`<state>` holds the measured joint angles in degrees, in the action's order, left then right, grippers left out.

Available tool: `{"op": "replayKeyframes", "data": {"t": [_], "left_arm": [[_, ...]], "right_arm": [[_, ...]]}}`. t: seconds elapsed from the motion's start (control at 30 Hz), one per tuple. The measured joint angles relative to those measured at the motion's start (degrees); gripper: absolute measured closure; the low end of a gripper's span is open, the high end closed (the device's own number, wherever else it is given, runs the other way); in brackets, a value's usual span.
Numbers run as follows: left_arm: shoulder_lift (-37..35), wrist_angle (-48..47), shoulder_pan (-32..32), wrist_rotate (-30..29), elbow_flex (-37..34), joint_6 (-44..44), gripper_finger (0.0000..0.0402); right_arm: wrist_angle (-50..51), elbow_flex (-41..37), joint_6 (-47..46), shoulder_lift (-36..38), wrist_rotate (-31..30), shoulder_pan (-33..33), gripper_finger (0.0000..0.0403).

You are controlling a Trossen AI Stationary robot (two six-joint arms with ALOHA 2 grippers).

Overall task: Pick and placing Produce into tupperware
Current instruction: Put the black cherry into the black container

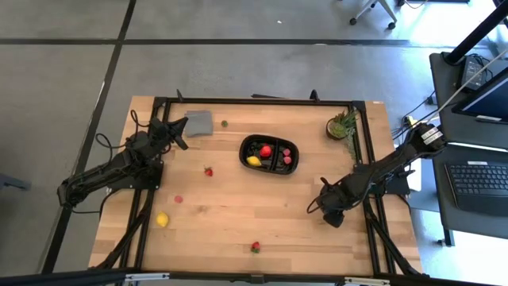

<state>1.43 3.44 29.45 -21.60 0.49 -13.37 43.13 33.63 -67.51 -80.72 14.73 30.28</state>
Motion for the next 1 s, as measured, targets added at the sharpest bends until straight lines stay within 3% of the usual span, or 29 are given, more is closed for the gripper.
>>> {"op": "replayKeyframes", "data": {"t": [0.17,0.5,0.8,1.0], "left_arm": [[0.0,0.0,0.0,0.0,0.0,0.0,0.0401],[0.0,0.0,0.0,0.0,0.0,0.0,0.0401],[0.0,0.0,0.0,0.0,0.0,0.0,0.0401],[0.0,0.0,0.0,0.0,0.0,0.0,0.0401]], "right_arm": [[0.5,-0.1,0.0,0.0,-0.5,0.0,0.0154],[0.9,-0.3,-0.2,-0.1,-0.8,0.0,0.0287],[1.6,1.2,0.1,-0.4,-1.2,-0.6,0.0291],[0.5,8.1,4.4,-0.4,-5.5,-4.9,0.0286]]}}
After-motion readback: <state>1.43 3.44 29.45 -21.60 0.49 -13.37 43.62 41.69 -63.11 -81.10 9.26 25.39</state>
